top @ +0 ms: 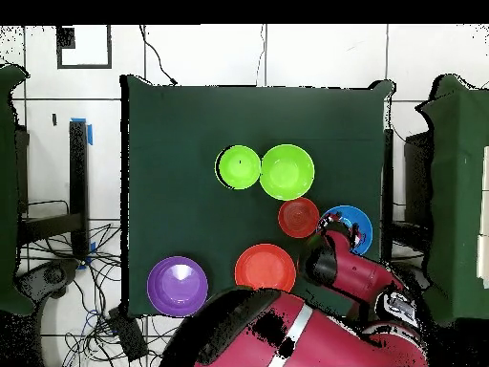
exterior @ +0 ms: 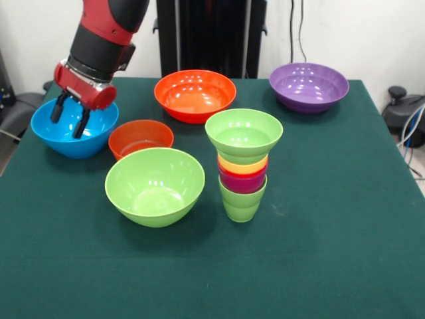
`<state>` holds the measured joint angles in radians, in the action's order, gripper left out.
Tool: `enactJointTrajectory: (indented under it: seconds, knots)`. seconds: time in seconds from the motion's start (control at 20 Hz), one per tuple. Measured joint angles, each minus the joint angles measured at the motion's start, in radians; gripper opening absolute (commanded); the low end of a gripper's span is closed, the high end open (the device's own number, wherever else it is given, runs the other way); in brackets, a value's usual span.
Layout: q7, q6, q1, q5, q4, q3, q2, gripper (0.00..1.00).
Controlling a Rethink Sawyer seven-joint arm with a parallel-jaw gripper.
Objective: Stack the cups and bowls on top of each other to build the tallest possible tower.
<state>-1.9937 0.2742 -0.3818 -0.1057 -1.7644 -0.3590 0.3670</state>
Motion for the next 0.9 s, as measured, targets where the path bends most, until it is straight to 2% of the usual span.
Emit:
enactJointTrajectory:
  seconds: [0.5,0.9]
  knots:
    - [0.0,0.06,-0.012,0.0,0.0,0.0,-0.053,1.0]
    - [0.0,0.063,-0.003,0.0,0.0,0.0,-0.053,1.0]
